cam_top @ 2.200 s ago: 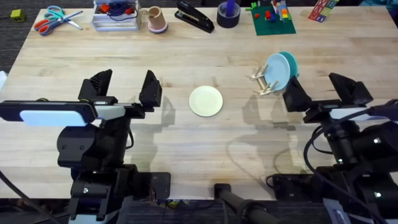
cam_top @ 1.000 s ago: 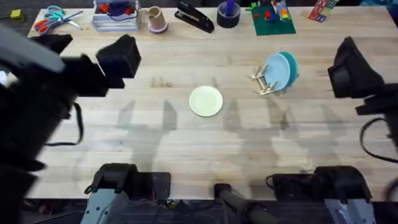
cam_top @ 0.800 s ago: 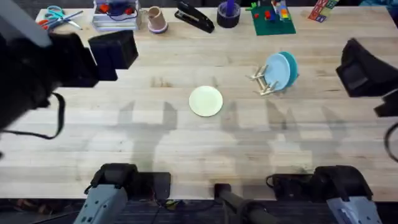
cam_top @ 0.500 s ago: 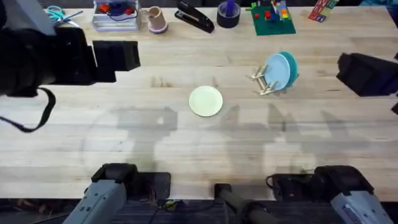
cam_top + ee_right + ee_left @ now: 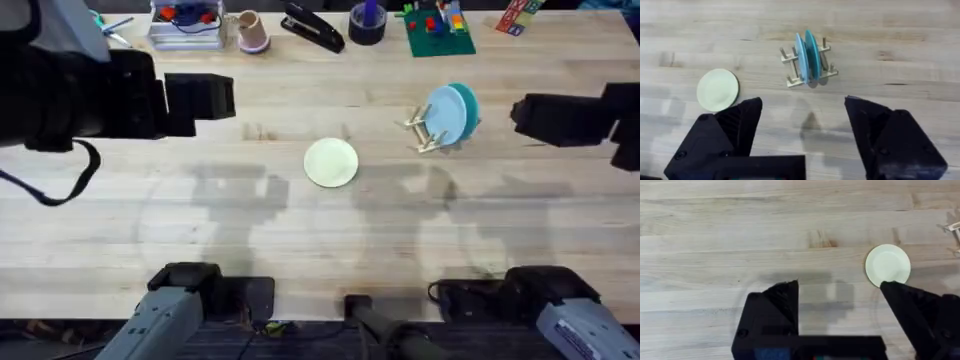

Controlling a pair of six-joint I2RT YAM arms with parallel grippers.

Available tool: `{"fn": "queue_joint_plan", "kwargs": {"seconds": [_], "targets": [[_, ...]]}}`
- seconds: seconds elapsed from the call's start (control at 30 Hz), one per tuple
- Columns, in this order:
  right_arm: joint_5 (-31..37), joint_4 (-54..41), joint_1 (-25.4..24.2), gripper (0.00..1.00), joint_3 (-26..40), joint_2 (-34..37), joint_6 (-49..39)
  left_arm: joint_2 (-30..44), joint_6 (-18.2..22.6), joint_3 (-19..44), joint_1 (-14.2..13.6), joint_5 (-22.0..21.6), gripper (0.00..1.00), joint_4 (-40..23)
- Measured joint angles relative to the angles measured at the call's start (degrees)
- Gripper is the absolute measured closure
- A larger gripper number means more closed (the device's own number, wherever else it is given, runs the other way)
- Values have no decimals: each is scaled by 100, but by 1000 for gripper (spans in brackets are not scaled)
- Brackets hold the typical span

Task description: Pick up the plates from the table one by one and place each into a slot on the dish rack.

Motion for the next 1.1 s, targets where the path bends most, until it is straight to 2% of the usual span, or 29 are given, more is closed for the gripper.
{"fn": "queue_joint_plan", "kwargs": {"seconds": [0.07,0.23,0.27,0.33,0.57,0.73,0.9,0.93,1.1], "targets": [[-29,-1,0,7,7,-4,2,0,-10,0,0,2,44,-2],[-57,-3,0,6,9,-4,1,0,-15,0,0,33,856,-19],[-64,-1,0,7,9,-4,2,0,-2,0,0,77,927,-17],[-66,-3,0,7,9,-4,1,0,-1,0,0,314,956,-18],[-66,-19,0,7,9,-4,0,10,-2,-44,0,1671,958,47],[-66,-21,0,7,9,-6,1,186,59,-460,0,2597,958,218],[-66,-21,0,7,9,-4,0,570,157,-1117,0,3397,957,851],[-66,-21,0,7,9,-4,0,684,181,-1504,0,3744,958,1310],[-66,-22,0,7,9,-4,2,848,208,-2128,0,4300,958,2092]]}}
